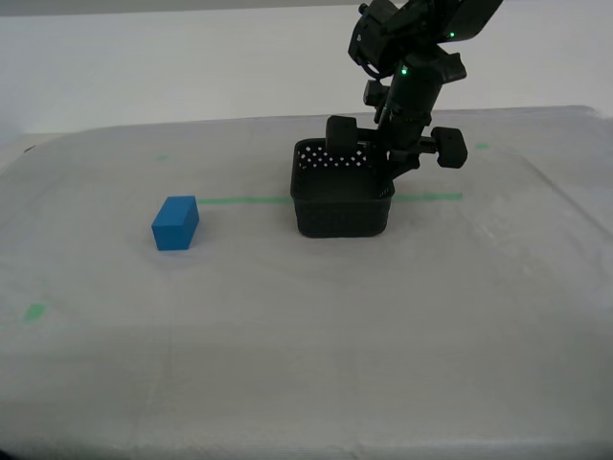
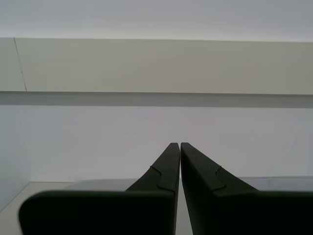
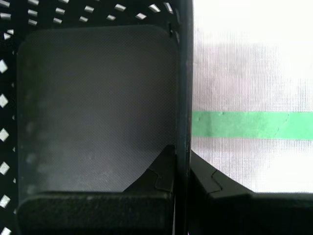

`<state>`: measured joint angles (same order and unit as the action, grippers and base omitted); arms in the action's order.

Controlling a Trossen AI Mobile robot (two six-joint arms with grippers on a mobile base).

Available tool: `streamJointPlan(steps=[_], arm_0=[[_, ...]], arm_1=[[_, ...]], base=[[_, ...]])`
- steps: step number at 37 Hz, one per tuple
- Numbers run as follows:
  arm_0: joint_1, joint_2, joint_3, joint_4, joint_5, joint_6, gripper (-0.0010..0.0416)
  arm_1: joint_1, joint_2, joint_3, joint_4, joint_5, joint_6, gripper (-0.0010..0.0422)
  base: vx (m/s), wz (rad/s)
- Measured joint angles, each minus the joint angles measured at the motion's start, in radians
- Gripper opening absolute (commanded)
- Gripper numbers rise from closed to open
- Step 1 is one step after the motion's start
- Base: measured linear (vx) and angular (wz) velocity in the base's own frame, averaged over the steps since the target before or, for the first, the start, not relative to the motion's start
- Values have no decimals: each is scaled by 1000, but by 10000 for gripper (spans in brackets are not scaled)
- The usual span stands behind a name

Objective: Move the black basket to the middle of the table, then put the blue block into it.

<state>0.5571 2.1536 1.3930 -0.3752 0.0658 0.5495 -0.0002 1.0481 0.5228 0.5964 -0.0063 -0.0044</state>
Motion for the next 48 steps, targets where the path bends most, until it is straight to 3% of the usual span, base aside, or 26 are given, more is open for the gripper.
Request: streamJointPlan(steps=[12,16,23,35,48], arm_0=[[0,0,-1,-1,0,-1,0],[0,0,-1,-1,0,-16,2],[0,0,-1,-2,4,-23,25],[0,0,-1,-2,10,-26,136],[0,0,-1,-8,11,-38,327]], arm_1=[[0,0,0,0,0,0,0],[0,0,0,0,0,0,0],[0,0,0,0,0,0,0],[0,0,0,0,0,0,0],[0,0,0,0,0,0,0]], base=[[0,0],[0,0],[0,0],[0,0],[0,0]])
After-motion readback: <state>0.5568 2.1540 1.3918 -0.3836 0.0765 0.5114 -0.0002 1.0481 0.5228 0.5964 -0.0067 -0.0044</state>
